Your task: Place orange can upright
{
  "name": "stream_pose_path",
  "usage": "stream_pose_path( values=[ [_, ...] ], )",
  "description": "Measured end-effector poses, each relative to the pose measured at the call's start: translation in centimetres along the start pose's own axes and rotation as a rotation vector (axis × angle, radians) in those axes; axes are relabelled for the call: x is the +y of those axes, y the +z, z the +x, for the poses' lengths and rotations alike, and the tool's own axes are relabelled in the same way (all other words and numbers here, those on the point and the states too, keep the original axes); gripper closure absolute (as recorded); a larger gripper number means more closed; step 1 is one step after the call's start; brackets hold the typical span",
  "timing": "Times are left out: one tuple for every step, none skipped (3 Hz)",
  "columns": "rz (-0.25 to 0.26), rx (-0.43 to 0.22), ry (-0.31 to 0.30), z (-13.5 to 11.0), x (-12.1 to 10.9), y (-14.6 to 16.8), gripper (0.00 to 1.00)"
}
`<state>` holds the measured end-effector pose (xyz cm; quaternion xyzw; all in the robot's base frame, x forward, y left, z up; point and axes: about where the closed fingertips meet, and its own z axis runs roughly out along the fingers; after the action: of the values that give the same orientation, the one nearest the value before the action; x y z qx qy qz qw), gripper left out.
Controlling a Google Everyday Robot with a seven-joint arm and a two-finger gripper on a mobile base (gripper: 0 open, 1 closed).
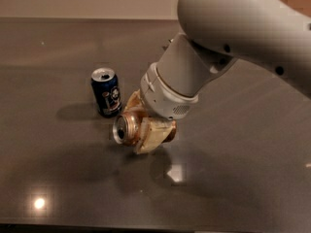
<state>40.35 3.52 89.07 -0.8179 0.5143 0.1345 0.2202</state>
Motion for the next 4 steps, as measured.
stream_pose_path(
  values=[
    [0.024, -0.097, 0.037, 0.3, -1.0, -0.9, 1.0],
    [0.072, -0.213, 0.09, 0.7, -1.8, -2.0, 1.0],
    [0.142, -0.344, 0.155, 1.5, -2.2, -2.4, 1.0],
    [0.221, -0.477, 0.205, 2.4, -2.3, -2.5, 1.0]
  ],
)
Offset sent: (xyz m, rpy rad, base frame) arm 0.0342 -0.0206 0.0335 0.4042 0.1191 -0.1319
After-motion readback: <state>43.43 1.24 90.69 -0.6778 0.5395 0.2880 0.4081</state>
